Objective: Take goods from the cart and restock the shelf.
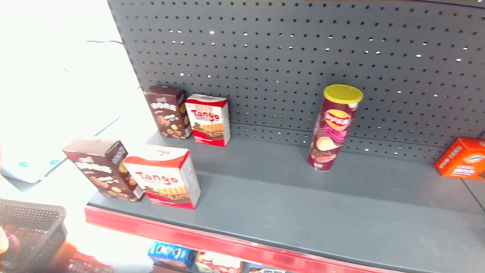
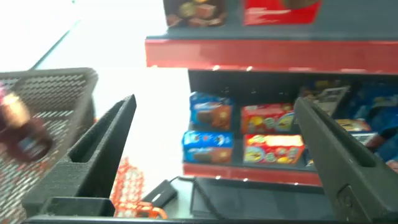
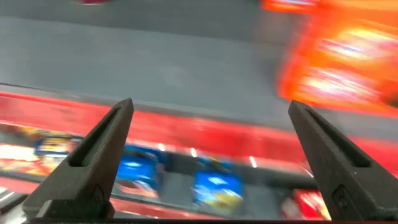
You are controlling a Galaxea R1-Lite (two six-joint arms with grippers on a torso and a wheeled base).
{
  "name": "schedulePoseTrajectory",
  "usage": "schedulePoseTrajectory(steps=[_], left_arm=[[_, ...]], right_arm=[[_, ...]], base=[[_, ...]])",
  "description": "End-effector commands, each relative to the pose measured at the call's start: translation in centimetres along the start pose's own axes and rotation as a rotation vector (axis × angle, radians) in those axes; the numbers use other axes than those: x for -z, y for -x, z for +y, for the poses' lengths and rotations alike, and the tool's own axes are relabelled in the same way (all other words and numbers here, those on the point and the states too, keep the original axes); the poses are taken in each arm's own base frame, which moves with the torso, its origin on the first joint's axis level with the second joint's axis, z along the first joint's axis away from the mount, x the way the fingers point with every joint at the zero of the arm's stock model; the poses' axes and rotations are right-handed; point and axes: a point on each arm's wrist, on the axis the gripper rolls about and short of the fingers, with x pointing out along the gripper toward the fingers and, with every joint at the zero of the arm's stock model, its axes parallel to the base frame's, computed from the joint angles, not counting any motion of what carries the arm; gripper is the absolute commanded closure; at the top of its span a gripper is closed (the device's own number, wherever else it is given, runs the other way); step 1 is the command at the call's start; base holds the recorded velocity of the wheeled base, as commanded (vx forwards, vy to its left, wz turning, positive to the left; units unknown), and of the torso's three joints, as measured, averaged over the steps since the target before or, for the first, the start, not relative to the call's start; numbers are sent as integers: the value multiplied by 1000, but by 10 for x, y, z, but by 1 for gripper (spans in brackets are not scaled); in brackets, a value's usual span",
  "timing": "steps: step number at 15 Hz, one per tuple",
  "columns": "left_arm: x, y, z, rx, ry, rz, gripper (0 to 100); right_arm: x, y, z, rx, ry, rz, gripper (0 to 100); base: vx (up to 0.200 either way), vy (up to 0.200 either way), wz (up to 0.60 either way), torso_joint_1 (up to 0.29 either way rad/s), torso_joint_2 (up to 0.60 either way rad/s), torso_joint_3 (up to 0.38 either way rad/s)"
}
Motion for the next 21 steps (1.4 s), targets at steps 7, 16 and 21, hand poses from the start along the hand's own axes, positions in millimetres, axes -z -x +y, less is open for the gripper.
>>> schedulePoseTrajectory(steps=[7,16,21], left_arm=[[0,0,0,-1,0,0,0],[0,0,0,0,-4,-1,0],[0,0,0,1,-2,0,0]], right_arm=[[0,0,0,1,-4,-1,0],[0,0,0,1,-4,-1,0],[0,0,0,3,-4,-1,0]], base=[[0,0,343,3,2,1],[0,0,0,0,0,0],[0,0,0,0,0,0]])
